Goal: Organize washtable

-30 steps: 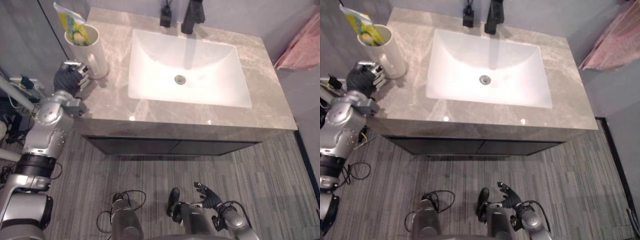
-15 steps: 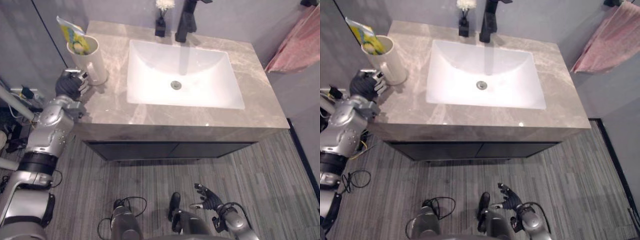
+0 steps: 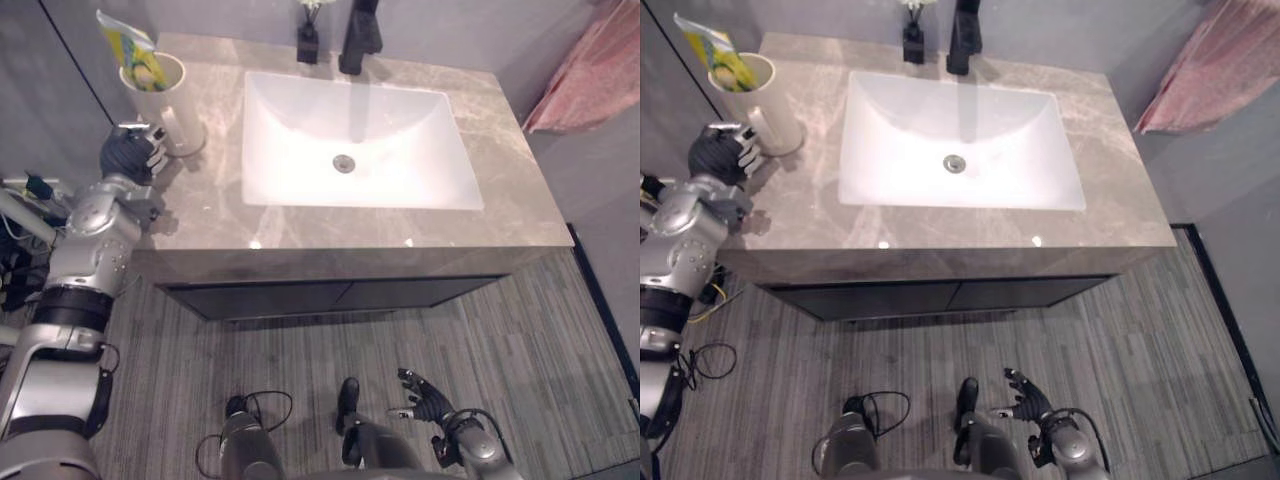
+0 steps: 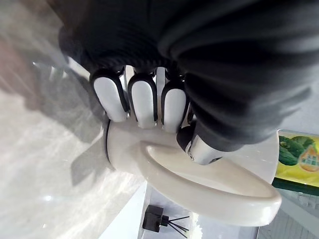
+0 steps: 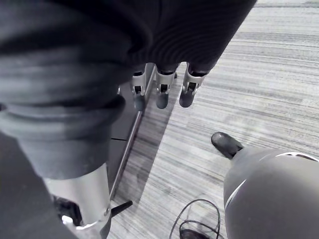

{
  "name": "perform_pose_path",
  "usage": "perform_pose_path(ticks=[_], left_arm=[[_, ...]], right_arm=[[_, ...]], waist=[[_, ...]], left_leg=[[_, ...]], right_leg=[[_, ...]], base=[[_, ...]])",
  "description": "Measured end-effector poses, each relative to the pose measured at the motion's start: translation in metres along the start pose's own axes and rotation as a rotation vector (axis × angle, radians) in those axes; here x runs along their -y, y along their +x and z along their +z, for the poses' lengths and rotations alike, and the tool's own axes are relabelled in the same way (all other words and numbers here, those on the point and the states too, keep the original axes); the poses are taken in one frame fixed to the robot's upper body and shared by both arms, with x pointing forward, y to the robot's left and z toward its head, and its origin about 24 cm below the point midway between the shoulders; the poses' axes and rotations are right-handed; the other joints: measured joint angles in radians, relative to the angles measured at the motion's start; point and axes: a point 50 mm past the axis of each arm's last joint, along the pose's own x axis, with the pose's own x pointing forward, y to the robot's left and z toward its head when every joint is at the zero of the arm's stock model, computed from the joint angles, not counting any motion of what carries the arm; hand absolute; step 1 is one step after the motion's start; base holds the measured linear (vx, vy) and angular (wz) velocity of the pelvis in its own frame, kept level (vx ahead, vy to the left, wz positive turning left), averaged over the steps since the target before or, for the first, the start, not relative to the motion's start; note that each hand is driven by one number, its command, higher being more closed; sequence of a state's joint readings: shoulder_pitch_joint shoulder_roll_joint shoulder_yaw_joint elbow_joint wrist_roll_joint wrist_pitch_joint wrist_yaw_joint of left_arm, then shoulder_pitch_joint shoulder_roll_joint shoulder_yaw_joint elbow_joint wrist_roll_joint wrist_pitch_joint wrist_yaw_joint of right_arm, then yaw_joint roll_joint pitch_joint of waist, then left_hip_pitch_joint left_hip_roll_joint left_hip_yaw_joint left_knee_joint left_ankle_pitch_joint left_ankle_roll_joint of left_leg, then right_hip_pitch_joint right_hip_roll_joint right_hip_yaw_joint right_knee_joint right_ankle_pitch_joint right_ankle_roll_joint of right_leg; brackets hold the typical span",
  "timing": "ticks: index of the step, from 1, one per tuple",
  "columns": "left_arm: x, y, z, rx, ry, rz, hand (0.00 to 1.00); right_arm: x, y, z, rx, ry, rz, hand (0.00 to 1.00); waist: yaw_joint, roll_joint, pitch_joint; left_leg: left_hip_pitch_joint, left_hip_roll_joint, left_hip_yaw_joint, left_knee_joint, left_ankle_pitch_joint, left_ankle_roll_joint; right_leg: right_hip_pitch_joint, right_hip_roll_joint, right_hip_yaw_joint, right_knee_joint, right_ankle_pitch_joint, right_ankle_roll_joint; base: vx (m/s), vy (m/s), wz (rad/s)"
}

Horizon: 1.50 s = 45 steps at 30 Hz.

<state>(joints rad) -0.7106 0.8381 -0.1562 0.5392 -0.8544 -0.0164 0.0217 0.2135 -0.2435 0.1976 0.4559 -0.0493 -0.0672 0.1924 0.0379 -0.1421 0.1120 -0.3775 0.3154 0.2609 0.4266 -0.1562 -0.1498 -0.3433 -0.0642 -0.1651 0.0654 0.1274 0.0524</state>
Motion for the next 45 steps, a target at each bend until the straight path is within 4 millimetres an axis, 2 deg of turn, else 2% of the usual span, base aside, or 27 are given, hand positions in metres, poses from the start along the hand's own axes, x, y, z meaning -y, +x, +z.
perform_pose_path(ticks=[12,16,29,38,45], left_arm=[[0.001,0.012,0.018,0.036,-0.017,0.020,1.00],[0.000,0.017,0.029,0.059,-0.027,0.032,1.00],[-0.005,0.021,0.034,0.052,-0.039,0.063,1.00],[-0.006,0.021,0.020,0.004,-0.035,0.073,1.00],[-0.008,0.009,-0.016,-0.081,-0.030,0.071,1.00]], right_arm=[[0.001,0.000,0.003,0.015,0.009,0.002,0.00],[0.007,-0.001,0.005,0.027,0.029,-0.026,0.00],[0.011,-0.002,0.011,0.056,0.048,-0.041,0.00],[0.010,-0.004,0.007,0.045,0.053,-0.039,0.00],[0.007,-0.007,-0.003,0.004,0.039,-0.031,0.00]], waist=[[0.000,0.000,0.000],[0.001,0.000,0.000],[-0.019,0.000,0.003],[-0.015,0.004,0.011],[-0.015,0.020,0.013]], left_leg=[[-0.046,0.019,-0.007,0.025,-0.001,0.000],[-0.073,0.029,-0.007,0.036,-0.001,-0.001],[-0.071,0.033,-0.007,0.041,-0.001,-0.001],[0.031,0.012,0.004,-0.031,0.011,-0.007],[0.151,-0.020,0.008,-0.132,0.045,-0.013]], right_leg=[[-0.018,0.018,0.000,-0.031,0.022,-0.008],[-0.042,0.027,0.001,-0.033,0.029,-0.012],[-0.040,0.030,0.002,-0.033,0.029,-0.013],[0.030,0.020,0.002,-0.034,0.016,-0.013],[0.114,0.004,-0.011,-0.039,-0.012,-0.007]], base=[[0.00,0.050,-0.01],[-0.01,0.034,-0.06],[0.01,0.056,-0.01],[0.03,0.052,0.03],[0.05,0.034,0.09]])
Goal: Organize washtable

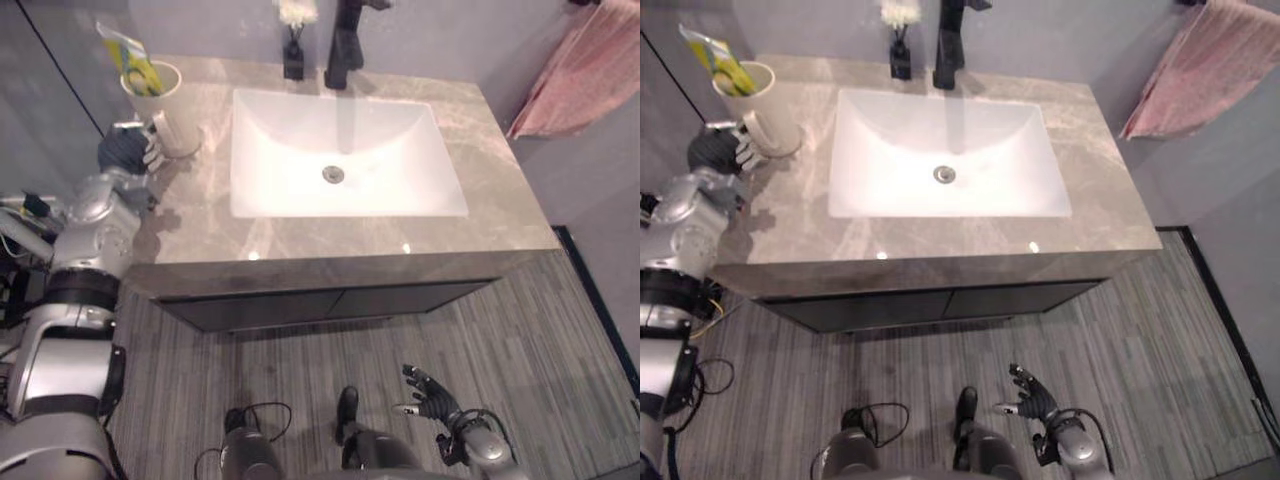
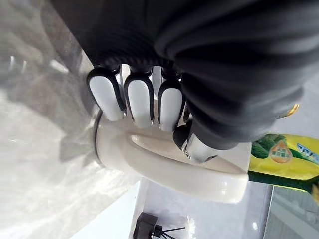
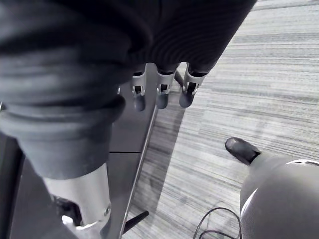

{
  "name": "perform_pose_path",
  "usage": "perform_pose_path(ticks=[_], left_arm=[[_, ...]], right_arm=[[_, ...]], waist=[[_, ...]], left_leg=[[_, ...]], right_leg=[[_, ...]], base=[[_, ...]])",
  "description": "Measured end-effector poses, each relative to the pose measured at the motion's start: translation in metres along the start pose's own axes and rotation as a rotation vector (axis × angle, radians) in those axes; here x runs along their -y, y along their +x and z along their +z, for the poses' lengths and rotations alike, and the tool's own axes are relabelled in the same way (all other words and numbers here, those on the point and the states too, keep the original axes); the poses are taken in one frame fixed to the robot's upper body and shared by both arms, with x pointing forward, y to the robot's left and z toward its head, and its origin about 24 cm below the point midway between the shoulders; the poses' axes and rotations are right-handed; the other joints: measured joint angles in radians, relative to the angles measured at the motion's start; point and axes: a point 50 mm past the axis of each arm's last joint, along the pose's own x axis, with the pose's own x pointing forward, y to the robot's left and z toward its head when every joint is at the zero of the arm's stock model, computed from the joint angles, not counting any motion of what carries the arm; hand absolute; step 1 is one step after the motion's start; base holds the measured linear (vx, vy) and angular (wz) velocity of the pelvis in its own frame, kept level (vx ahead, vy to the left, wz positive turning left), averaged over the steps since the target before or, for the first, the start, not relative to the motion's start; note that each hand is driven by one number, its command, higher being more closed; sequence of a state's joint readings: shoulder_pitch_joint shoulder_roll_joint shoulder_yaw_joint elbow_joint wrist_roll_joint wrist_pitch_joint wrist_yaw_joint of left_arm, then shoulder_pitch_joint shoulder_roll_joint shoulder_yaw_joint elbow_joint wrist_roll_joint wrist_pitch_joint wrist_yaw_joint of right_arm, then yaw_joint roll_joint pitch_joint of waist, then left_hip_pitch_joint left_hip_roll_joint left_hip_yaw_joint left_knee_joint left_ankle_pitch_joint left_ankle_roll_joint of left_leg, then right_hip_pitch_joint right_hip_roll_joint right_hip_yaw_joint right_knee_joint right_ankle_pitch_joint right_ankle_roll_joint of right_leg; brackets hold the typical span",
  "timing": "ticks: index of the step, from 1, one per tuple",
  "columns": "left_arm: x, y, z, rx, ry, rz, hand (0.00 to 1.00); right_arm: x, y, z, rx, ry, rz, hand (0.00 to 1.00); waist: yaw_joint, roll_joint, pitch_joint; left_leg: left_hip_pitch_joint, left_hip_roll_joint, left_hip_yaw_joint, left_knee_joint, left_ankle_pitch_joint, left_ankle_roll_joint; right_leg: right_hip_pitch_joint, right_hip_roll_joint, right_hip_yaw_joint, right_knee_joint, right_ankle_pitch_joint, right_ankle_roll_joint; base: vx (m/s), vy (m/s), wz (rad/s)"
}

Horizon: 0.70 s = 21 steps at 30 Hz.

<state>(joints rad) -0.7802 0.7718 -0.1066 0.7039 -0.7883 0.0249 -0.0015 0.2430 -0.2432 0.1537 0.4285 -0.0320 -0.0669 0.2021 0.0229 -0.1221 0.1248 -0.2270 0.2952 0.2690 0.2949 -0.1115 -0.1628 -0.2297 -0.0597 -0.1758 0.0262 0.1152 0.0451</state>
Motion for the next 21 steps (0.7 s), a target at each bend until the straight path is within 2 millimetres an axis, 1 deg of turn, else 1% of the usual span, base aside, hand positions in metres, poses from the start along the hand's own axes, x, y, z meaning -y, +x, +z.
perform_pose_path(ticks=[3,4,6,7,8,10,12,13,15,16,18,21], left_arm=[[-0.001,-0.004,-0.013,-0.029,0.026,0.009,1.00],[-0.007,-0.008,-0.019,-0.041,0.029,0.022,1.00],[-0.012,-0.013,-0.028,-0.060,0.028,0.035,1.00],[-0.017,-0.017,-0.034,-0.074,0.024,0.047,1.00],[-0.020,-0.019,-0.038,-0.083,0.027,0.054,1.00],[-0.025,-0.028,-0.051,-0.113,0.035,0.064,1.00],[-0.028,-0.035,-0.060,-0.139,0.056,0.068,1.00],[-0.031,-0.038,-0.065,-0.154,0.067,0.072,1.00],[-0.032,-0.041,-0.070,-0.161,0.054,0.083,1.00],[-0.033,-0.045,-0.076,-0.170,0.047,0.090,1.00],[-0.033,-0.052,-0.081,-0.178,0.064,0.082,1.00],[-0.037,-0.064,-0.088,-0.187,0.062,0.087,1.00]], right_arm=[[-0.001,-0.001,-0.008,-0.036,-0.004,0.004,0.00],[-0.001,-0.001,-0.012,-0.053,-0.004,0.004,0.00],[0.000,-0.003,-0.022,-0.092,0.010,0.002,0.00],[0.000,-0.006,-0.028,-0.116,0.022,0.004,0.00],[0.000,-0.006,-0.030,-0.124,0.026,0.003,0.00],[-0.002,-0.010,-0.040,-0.165,0.039,0.004,0.00],[-0.004,-0.013,-0.047,-0.191,0.039,0.010,0.00],[-0.005,-0.013,-0.050,-0.208,0.035,0.013,0.00],[-0.007,-0.014,-0.053,-0.222,0.037,0.016,0.00],[-0.009,-0.015,-0.058,-0.241,0.036,0.022,0.00],[-0.011,-0.017,-0.062,-0.258,0.037,0.026,0.00],[-0.015,-0.021,-0.068,-0.281,0.039,0.034,0.00]], waist=[[-0.001,0.006,-0.003],[-0.006,0.013,-0.007],[-0.006,0.030,-0.019],[-0.006,0.043,-0.041],[-0.006,0.050,-0.052],[-0.005,0.074,-0.072],[-0.005,0.084,-0.095],[-0.005,0.086,-0.109],[-0.006,0.087,-0.111],[-0.009,0.086,-0.115],[-0.007,0.086,-0.117],[-0.007,0.082,-0.140]], left_leg=[[0.035,-0.014,0.000,-0.027,0.011,0.004],[0.053,-0.020,0.003,-0.043,0.016,0.002],[0.074,-0.025,0.005,-0.054,0.016,0.002],[0.079,-0.029,0.006,-0.063,0.016,0.002],[0.085,-0.032,0.006,-0.071,0.019,0.002],[0.119,-0.036,0.007,-0.091,0.022,0.000],[0.137,-0.038,0.006,-0.112,0.030,-0.004],[0.139,-0.041,0.003,-0.124,0.038,-0.004],[0.153,-0.045,-0.003,-0.141,0.049,-0.004],[0.165,-0.050,-0.010,-0.160,0.058,-0.004],[0.172,-0.055,-0.014,-0.171,0.060,-0.004],[0.173,-0.063,-0.020,-0.189,0.070,-0.001]], right_leg=[[0.031,-0.008,-0.007,-0.015,-0.002,0.002],[0.046,-0.012,-0.011,-0.024,-0.002,0.002],[0.069,-0.013,-0.014,-0.035,-0.002,0.003],[0.072,-0.013,-0.014,-0.042,-0.002,0.003],[0.075,-0.013,-0.014,-0.047,-0.001,0.004],[0.112,-0.013,-0.017,-0.064,0.000,0.005],[0.124,-0.012,-0.020,-0.069,-0.001,0.006],[0.125,-0.012,-0.025,-0.073,-0.001,0.006],[0.135,-0.013,-0.032,-0.074,-0.001,0.006],[0.145,-0.014,-0.040,-0.076,-0.001,0.007],[0.157,-0.016,-0.043,-0.086,0.001,0.010],[0.161,-0.021,-0.046,-0.100,0.006,0.014]], base=[[0.04,0.031,0.10],[0.05,0.035,0.08],[0.05,0.026,0.05],[0.00,0.000,0.00],[0.06,-0.001,0.03],[0.07,-0.005,0.04],[0.03,-0.005,0.05],[0.01,-0.027,0.10],[-0.02,-0.032,0.14],[-0.04,-0.019,0.14],[-0.05,-0.007,0.11],[-0.03,0.000,0.07]])
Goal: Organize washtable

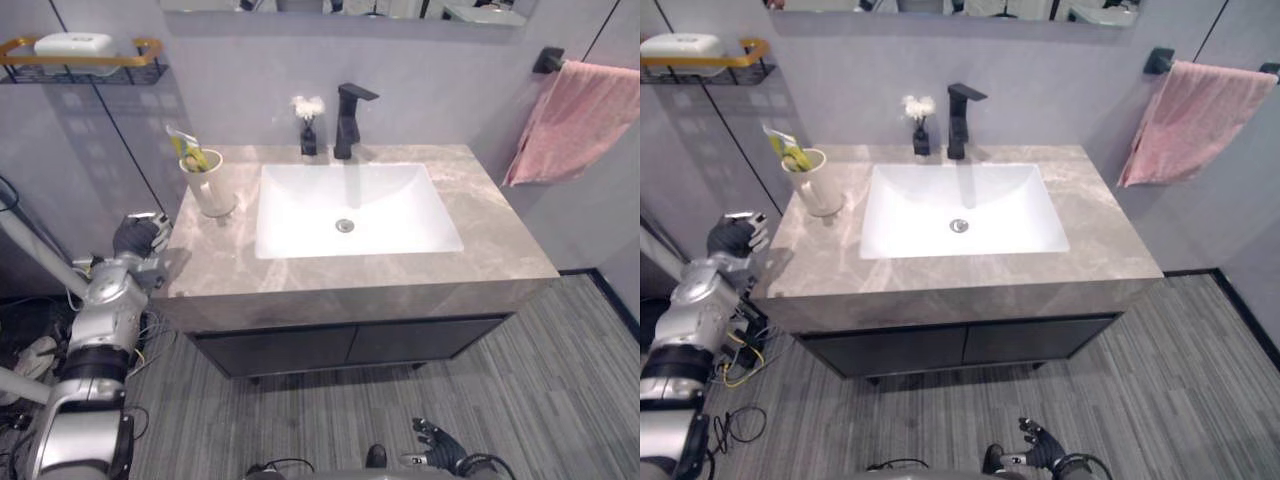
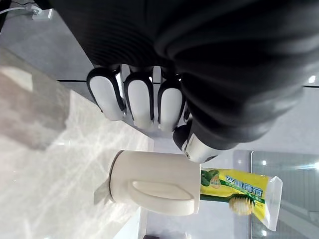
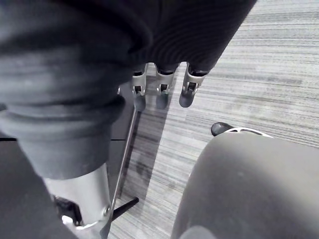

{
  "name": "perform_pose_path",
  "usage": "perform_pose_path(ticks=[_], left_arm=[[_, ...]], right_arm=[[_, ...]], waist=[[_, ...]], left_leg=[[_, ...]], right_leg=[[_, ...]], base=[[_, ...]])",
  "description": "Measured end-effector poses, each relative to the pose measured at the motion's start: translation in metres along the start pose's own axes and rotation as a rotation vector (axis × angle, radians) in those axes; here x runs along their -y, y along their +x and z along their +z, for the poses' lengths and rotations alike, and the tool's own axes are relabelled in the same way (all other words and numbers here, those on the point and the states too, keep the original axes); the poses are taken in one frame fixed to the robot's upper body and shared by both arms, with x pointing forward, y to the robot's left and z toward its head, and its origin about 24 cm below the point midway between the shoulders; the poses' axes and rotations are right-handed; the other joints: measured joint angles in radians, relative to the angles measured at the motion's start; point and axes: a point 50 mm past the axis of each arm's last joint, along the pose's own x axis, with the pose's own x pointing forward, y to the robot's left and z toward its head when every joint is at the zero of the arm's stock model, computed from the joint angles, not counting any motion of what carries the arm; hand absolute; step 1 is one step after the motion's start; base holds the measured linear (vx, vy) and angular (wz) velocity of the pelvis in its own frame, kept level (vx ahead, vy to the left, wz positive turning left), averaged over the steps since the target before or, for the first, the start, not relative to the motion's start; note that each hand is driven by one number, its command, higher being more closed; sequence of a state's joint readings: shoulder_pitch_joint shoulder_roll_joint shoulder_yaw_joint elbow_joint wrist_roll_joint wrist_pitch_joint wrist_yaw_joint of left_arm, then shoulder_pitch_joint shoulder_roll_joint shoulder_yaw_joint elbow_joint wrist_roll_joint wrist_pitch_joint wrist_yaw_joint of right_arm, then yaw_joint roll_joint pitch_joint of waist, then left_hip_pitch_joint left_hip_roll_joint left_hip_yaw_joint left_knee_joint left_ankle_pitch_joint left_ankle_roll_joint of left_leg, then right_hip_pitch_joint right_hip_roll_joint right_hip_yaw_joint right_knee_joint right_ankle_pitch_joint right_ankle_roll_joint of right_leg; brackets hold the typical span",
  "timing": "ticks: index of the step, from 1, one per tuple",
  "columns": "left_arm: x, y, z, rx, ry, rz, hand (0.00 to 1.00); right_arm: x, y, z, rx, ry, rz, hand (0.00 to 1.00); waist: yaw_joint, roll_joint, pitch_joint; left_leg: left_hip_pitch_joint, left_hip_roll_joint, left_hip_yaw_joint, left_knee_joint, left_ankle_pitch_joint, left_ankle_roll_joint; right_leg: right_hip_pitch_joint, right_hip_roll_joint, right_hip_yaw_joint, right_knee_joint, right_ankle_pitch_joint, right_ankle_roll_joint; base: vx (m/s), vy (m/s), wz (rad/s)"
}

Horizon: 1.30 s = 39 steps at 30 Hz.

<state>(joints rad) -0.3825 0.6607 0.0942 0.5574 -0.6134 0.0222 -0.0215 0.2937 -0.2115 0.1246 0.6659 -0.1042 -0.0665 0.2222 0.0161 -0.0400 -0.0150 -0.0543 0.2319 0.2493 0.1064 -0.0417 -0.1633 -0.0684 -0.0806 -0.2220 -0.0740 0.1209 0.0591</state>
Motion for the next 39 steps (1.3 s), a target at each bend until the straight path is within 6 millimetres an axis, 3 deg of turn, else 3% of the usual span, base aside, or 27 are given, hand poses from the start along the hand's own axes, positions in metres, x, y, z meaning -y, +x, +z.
perform_pose_path(ticks=[4,7,14,19,22,25,26,30,33,34,35,38,39], left_arm=[[-0.002,-0.012,-0.009,0.001,-0.007,0.003,1.00],[-0.004,-0.024,-0.004,0.058,-0.011,0.002,1.00],[0.024,-0.067,-0.008,0.200,-0.125,-0.015,1.00],[0.037,-0.112,-0.040,0.139,-0.095,0.031,1.00],[0.044,-0.141,-0.046,0.133,-0.089,0.067,1.00],[0.044,-0.163,-0.055,0.099,-0.067,0.104,1.00],[0.042,-0.173,-0.063,0.061,-0.048,0.121,1.00],[0.040,-0.198,-0.087,-0.063,-0.045,0.162,1.00],[0.040,-0.215,-0.120,-0.210,-0.080,0.165,1.00],[0.040,-0.225,-0.139,-0.303,-0.091,0.164,1.00],[0.038,-0.236,-0.155,-0.382,-0.103,0.172,0.00],[0.037,-0.276,-0.206,-0.649,-0.159,0.219,0.00],[0.035,-0.299,-0.227,-0.779,-0.178,0.254,0.00]], right_arm=[[-0.006,-0.001,-0.010,-0.043,-0.004,0.015,0.00],[-0.007,0.000,-0.011,-0.048,0.000,0.017,0.00],[-0.010,0.004,-0.015,-0.076,0.022,0.022,0.00],[-0.005,0.011,-0.003,-0.045,0.064,-0.006,0.00],[-0.004,0.010,-0.007,-0.055,0.085,-0.023,0.00],[-0.003,0.009,-0.009,-0.059,0.100,-0.036,0.00],[-0.002,0.010,-0.007,-0.053,0.107,-0.044,0.00],[-0.003,0.010,-0.006,-0.041,0.133,-0.057,0.00],[-0.002,0.009,-0.009,-0.043,0.158,-0.089,0.00],[-0.001,0.008,-0.010,-0.046,0.165,-0.099,0.00],[-0.001,0.007,-0.011,-0.045,0.172,-0.106,0.00],[-0.001,0.006,-0.015,-0.048,0.215,-0.136,0.00],[0.000,0.004,-0.019,-0.051,0.242,-0.148,0.00]], waist=[[0.002,0.000,-0.015],[0.000,0.000,-0.017],[0.003,0.007,-0.036],[0.013,0.024,-0.029],[0.025,0.037,-0.028],[0.025,0.041,-0.034],[0.027,0.051,-0.030],[0.025,0.050,-0.027],[0.025,0.057,-0.023],[0.026,0.059,-0.023],[0.026,0.060,-0.022],[0.026,0.060,-0.022],[0.025,0.059,-0.023]], left_leg=[[0.020,-0.013,-0.004,-0.022,0.008,0.002],[0.024,-0.025,-0.012,-0.027,0.011,0.007],[0.035,-0.045,-0.048,-0.038,0.009,0.013],[0.070,-0.045,-0.056,-0.037,-0.004,0.029],[0.103,-0.041,-0.047,-0.033,-0.025,0.031],[0.121,-0.039,-0.040,-0.034,-0.034,0.029],[0.130,-0.039,-0.028,-0.035,-0.035,0.030],[0.157,-0.039,-0.022,-0.034,-0.038,0.032],[0.185,-0.041,-0.024,-0.031,-0.041,0.037],[0.198,-0.041,-0.023,-0.031,-0.046,0.036],[0.207,-0.041,-0.023,-0.031,-0.050,0.035],[0.226,-0.042,-0.022,-0.030,-0.061,0.036],[0.229,-0.043,-0.022,-0.030,-0.064,0.037]], right_leg=[[0.014,-0.010,0.001,-0.003,0.001,0.004],[0.016,-0.019,0.000,-0.004,0.001,0.010],[0.037,-0.033,-0.018,-0.004,-0.010,0.016],[0.063,-0.032,-0.006,0.003,-0.018,0.009],[0.085,-0.032,0.009,0.028,-0.041,0.018],[0.083,-0.033,0.018,0.048,-0.061,0.030],[0.084,-0.032,0.027,0.052,-0.062,0.032],[0.110,-0.033,0.032,0.062,-0.065,0.035],[0.137,-0.037,0.027,0.077,-0.078,0.040],[0.147,-0.039,0.027,0.085,-0.085,0.041],[0.152,-0.040,0.026,0.093,-0.091,0.043],[0.155,-0.042,0.028,0.110,-0.106,0.046],[0.156,-0.042,0.030,0.110,-0.106,0.046]], base=[[0.01,0.013,0.05],[0.01,0.017,0.03],[0.04,0.029,0.11],[0.00,0.008,-0.05],[-0.04,0.013,-0.13],[-0.05,0.005,-0.08],[-0.04,0.008,-0.20],[0.00,0.001,-0.05],[0.00,0.000,0.06],[-0.01,0.007,0.04],[0.00,0.000,0.00],[-0.03,-0.001,-0.03],[0.00,-0.002,-0.05]])
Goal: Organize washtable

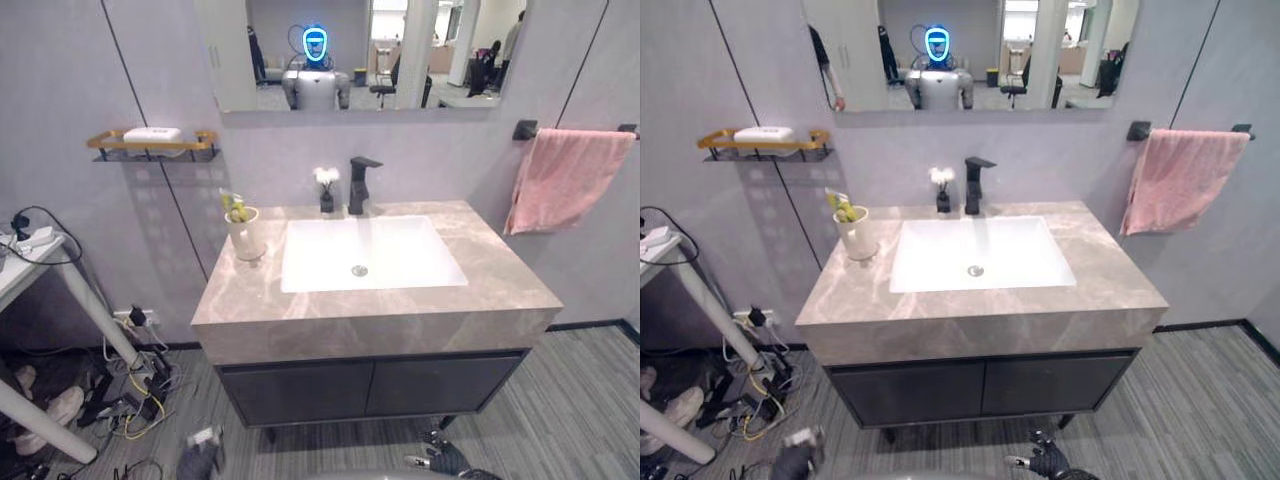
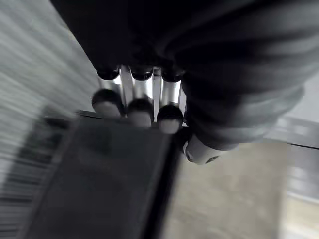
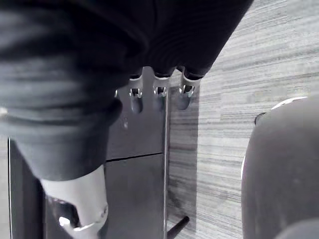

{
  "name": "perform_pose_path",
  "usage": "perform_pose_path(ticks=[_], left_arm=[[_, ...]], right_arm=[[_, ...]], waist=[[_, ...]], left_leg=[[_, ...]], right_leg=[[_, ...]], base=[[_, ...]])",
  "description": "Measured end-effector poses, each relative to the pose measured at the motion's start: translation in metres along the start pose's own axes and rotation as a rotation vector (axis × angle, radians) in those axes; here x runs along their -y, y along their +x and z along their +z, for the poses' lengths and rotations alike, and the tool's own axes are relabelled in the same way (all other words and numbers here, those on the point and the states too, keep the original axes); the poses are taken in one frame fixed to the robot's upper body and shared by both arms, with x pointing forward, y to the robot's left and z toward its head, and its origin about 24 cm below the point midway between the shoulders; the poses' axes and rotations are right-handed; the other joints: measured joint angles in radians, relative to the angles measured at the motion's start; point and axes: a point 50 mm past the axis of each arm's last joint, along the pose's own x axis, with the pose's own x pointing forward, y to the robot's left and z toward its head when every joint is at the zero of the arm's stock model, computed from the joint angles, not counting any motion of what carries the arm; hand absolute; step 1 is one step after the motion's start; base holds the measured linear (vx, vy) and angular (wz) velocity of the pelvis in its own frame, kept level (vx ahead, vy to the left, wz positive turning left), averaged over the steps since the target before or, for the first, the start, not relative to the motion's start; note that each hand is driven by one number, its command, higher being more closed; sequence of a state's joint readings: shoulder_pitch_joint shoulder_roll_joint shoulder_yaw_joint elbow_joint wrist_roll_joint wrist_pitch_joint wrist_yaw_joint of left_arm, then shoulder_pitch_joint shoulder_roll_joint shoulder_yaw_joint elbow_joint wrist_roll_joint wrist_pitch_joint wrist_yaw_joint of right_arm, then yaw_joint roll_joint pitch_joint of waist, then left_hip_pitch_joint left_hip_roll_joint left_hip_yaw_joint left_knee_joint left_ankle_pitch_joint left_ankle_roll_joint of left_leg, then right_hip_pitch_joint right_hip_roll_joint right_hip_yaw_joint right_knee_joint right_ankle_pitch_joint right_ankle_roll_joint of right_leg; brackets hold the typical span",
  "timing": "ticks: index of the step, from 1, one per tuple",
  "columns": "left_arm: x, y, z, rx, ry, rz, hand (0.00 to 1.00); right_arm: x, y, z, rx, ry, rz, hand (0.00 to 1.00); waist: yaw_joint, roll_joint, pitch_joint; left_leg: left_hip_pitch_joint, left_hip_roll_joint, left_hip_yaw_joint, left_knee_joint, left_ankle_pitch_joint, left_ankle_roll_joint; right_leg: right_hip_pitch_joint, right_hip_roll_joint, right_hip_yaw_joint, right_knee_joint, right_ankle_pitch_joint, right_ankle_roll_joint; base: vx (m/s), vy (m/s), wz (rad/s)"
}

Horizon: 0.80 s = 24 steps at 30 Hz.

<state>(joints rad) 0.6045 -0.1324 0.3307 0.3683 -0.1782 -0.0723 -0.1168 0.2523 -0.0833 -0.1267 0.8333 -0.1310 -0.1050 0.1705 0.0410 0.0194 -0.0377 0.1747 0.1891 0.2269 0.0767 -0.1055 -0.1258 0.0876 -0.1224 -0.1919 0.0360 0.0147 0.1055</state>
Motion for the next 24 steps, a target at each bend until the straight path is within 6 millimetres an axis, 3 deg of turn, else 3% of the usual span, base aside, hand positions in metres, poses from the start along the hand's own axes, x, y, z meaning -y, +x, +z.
perform_pose_path(ticks=[1,3,7,10,16,24], left_arm=[[-0.009,-0.003,-0.028,-0.127,-0.018,0.037,0.00],[-0.020,-0.012,-0.065,-0.301,-0.062,0.104,0.00],[-0.037,-0.023,-0.093,-0.451,-0.127,0.238,0.00],[-0.043,-0.024,-0.095,-0.471,-0.129,0.262,0.00],[-0.036,-0.004,-0.078,-0.400,-0.146,0.264,0.00],[-0.033,0.005,-0.071,-0.393,-0.040,0.215,0.00]], right_arm=[[0.003,-0.001,-0.006,-0.020,0.026,-0.021,0.00],[0.010,-0.003,-0.020,-0.081,0.071,-0.071,0.00],[0.021,-0.014,-0.051,-0.210,0.153,-0.158,0.00],[0.021,-0.016,-0.056,-0.229,0.180,-0.182,0.00],[0.021,-0.014,-0.057,-0.246,0.183,-0.197,0.00],[0.019,-0.011,-0.053,-0.249,0.169,-0.184,0.00]], waist=[[-0.002,-0.001,0.000],[-0.002,-0.001,0.000],[-0.011,0.016,-0.001],[-0.029,0.016,-0.001],[-0.028,0.013,-0.001],[-0.032,0.003,0.002]], left_leg=[[0.000,-0.002,-0.004,-0.003,-0.001,0.001],[0.004,-0.006,-0.011,-0.011,-0.001,0.002],[0.030,-0.020,-0.050,-0.041,-0.001,0.003],[0.029,-0.021,-0.069,-0.045,-0.001,0.003],[0.011,-0.031,-0.126,-0.061,0.000,0.004],[0.005,-0.032,-0.148,-0.065,0.006,0.005]], right_leg=[[-0.001,0.000,0.001,-0.002,0.000,0.000],[0.002,-0.001,0.003,-0.004,0.000,0.001],[0.018,-0.002,0.000,-0.005,-0.011,0.005],[0.021,-0.001,-0.009,-0.005,-0.018,0.006],[0.019,-0.007,-0.041,-0.005,-0.031,0.009],[0.011,-0.008,-0.057,0.015,-0.051,0.012]], base=[[0.01,-0.007,-0.04],[0.02,-0.003,0.04],[0.04,-0.004,0.03],[0.03,-0.015,0.08],[0.04,-0.011,0.15],[0.07,0.001,0.07]])
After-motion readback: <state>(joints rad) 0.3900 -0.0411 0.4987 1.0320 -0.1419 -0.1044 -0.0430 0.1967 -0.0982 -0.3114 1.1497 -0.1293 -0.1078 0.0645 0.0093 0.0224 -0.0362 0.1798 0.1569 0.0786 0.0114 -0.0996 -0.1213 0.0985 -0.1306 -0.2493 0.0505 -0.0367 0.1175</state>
